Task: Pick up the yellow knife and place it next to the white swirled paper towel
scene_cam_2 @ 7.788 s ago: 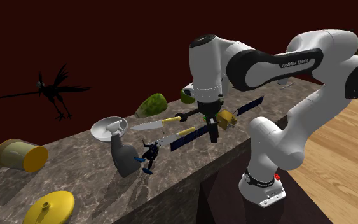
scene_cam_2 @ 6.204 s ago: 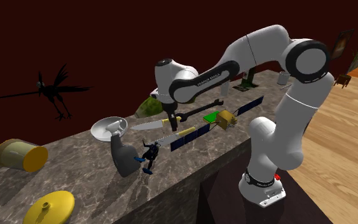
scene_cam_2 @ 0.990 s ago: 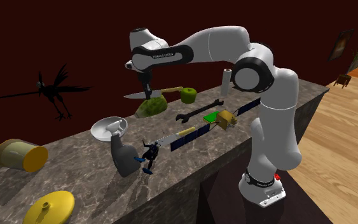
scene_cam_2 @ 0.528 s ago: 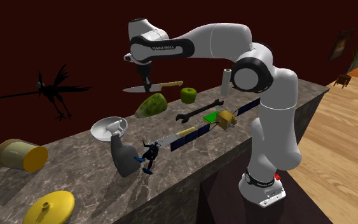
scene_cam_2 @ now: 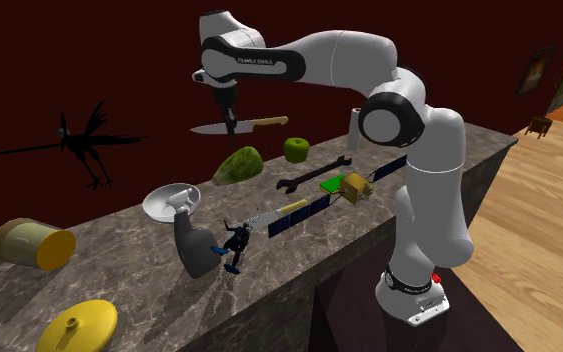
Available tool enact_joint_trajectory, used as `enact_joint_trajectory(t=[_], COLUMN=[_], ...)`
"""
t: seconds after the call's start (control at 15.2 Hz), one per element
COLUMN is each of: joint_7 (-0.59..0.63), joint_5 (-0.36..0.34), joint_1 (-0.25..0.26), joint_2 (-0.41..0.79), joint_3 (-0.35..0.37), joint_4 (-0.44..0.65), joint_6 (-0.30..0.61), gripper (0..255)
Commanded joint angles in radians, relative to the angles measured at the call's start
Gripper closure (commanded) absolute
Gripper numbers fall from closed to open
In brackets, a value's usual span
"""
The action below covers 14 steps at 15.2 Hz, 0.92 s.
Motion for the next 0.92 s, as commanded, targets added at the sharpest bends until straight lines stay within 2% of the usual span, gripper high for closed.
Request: enact_joint_trajectory(t=[0.0, 0.4, 0.86], joint_7=[-0.009, -0.061, -0.139], joint_5=[-0.015, -0.108, -0.201], joint_1=[0.0, -0.011, -0.058], joint_2=[-0.029, -0.2, -0.358], joint_3=[-0.006, -0.042, -0.085], joint_4=[-0.026, -0.216, -0.361], joint_6=[0.001, 0.056, 0.086], gripper=[255, 255, 255])
